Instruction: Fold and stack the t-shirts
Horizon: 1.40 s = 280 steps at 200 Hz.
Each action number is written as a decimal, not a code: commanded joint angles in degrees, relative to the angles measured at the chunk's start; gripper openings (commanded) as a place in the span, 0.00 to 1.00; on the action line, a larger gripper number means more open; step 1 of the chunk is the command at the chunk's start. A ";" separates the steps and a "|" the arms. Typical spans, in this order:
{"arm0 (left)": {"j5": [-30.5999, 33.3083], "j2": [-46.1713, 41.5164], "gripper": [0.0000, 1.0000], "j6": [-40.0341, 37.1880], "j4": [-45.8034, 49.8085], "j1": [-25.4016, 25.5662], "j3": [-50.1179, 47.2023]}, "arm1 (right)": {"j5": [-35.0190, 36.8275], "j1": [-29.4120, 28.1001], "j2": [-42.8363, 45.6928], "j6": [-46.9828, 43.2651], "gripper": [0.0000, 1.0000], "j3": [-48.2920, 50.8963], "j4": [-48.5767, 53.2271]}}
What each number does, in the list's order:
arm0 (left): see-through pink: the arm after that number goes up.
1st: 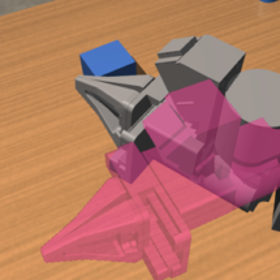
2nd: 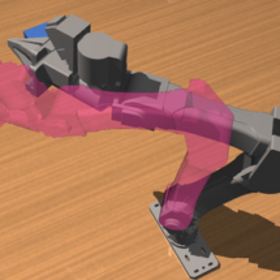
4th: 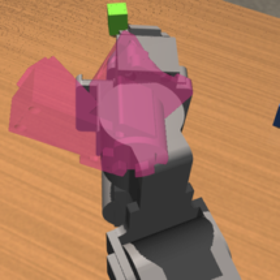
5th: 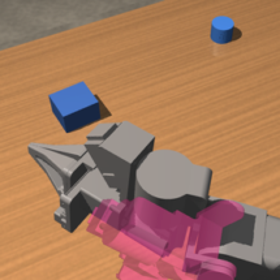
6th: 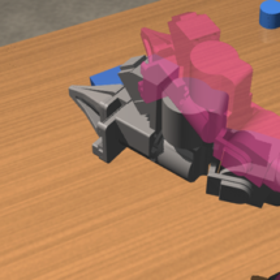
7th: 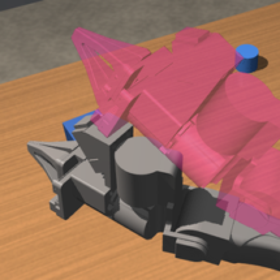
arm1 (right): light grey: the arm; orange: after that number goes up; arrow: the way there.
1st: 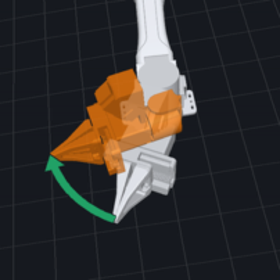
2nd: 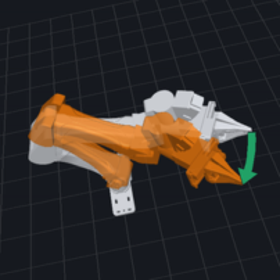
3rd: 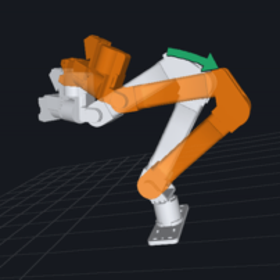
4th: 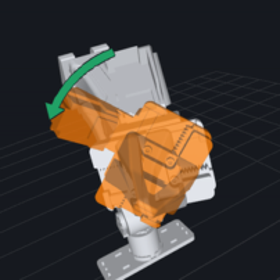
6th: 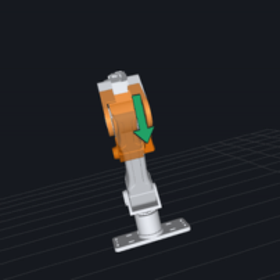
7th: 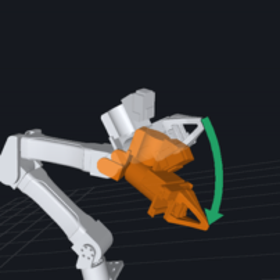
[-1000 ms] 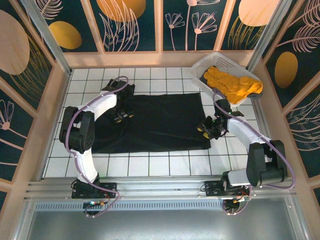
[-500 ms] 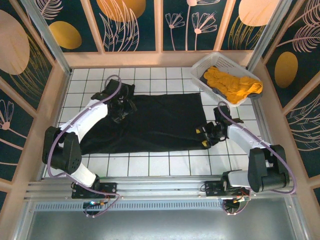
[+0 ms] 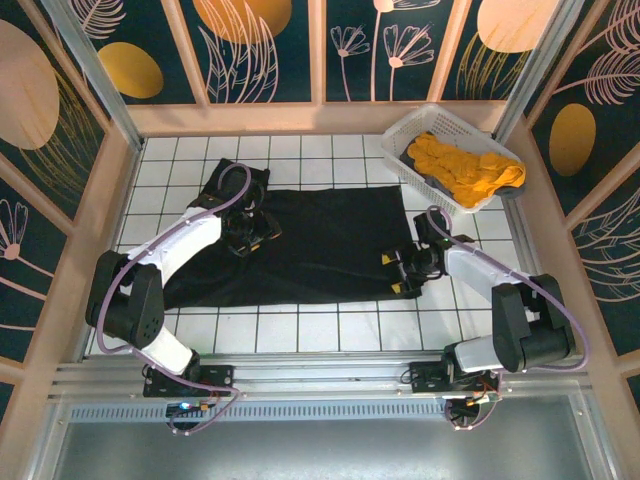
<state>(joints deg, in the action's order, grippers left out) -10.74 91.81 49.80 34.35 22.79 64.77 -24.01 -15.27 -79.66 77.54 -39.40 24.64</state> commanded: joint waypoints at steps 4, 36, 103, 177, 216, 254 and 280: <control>-1.30 -1.10 0.55 0.88 -1.26 0.10 -0.20 | 0.48 -1.15 2.39 4.59 0.66 -0.53 2.05; -1.98 -1.11 0.55 1.11 -1.99 0.07 -1.05 | 0.49 -1.08 0.80 6.96 0.65 2.73 -4.58; -3.06 -4.19 0.56 1.17 -5.94 0.07 -3.92 | 6.06 3.34 -5.56 1.13 0.59 -6.47 -2.75; -12.97 -16.88 0.57 2.24 -32.87 0.09 -20.94 | 6.08 7.07 -11.81 -2.73 0.52 -12.32 -3.31; -6.64 -19.41 0.56 1.65 -26.35 0.07 -20.32 | 8.62 7.75 -10.72 -4.99 0.44 -12.51 -1.73; 8.88 -16.85 0.47 1.67 -4.56 -1.61 -13.99 | 15.41 6.18 -4.94 -20.09 0.36 -13.95 3.41; 13.55 -16.60 0.32 3.29 4.13 -9.21 -15.75 | 13.20 4.47 0.14 -30.47 0.25 -8.83 4.56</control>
<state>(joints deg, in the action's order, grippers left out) -6.15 74.85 51.96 24.25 19.64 49.84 -11.88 -8.99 -84.73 60.25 -51.09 24.99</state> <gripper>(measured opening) 0.361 0.290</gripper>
